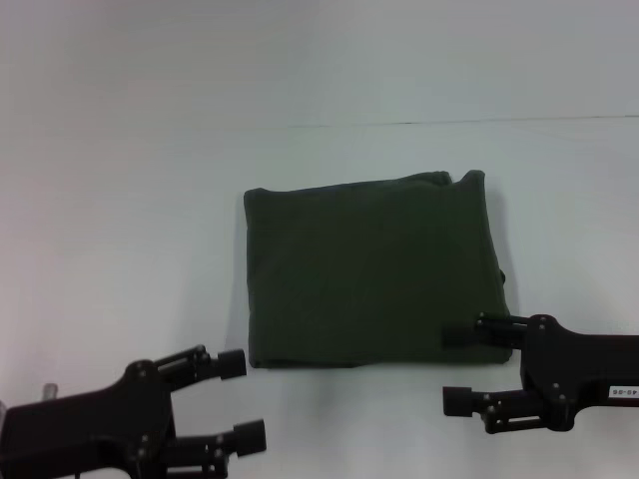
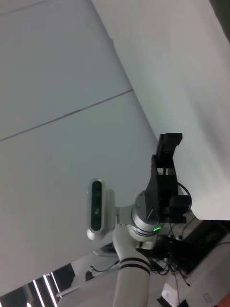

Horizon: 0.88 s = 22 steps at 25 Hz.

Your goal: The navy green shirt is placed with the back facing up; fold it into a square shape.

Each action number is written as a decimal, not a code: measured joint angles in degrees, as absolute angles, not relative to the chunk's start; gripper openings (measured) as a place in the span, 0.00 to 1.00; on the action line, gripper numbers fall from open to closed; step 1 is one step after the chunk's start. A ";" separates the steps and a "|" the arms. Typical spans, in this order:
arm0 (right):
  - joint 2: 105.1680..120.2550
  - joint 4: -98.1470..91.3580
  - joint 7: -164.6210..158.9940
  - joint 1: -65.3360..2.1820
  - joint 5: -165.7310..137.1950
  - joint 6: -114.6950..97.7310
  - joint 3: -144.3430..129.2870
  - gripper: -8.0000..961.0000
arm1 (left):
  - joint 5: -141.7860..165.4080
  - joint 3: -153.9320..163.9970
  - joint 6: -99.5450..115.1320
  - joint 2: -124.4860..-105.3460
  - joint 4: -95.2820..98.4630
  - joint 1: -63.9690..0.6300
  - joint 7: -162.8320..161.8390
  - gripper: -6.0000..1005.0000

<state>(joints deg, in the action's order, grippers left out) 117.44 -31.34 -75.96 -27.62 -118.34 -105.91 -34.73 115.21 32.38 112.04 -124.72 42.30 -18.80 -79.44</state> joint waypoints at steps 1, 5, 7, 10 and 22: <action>117.44 -31.34 -75.96 -27.62 -118.34 -105.91 -34.73 0.95 | 115.79 32.36 112.00 -124.72 42.11 -18.80 -79.44 0.92; 117.79 -31.21 -75.98 -28.21 -120.20 -105.52 -34.87 0.95 | 118.62 32.49 111.96 -124.72 41.49 -18.86 -79.41 0.92; 117.88 -31.20 -76.00 -28.47 -120.94 -105.35 -34.90 0.95 | 119.05 32.52 111.96 -124.72 41.47 -18.89 -79.41 0.92; 118.01 -31.20 -76.00 -28.62 -121.24 -105.00 -34.90 0.95 | 119.89 32.57 111.95 -124.72 41.47 -19.09 -79.39 0.92; 118.21 -31.21 -77.23 -29.56 -121.28 -103.67 -37.18 0.95 | 121.71 32.56 111.35 -124.72 41.49 -19.87 -79.63 0.92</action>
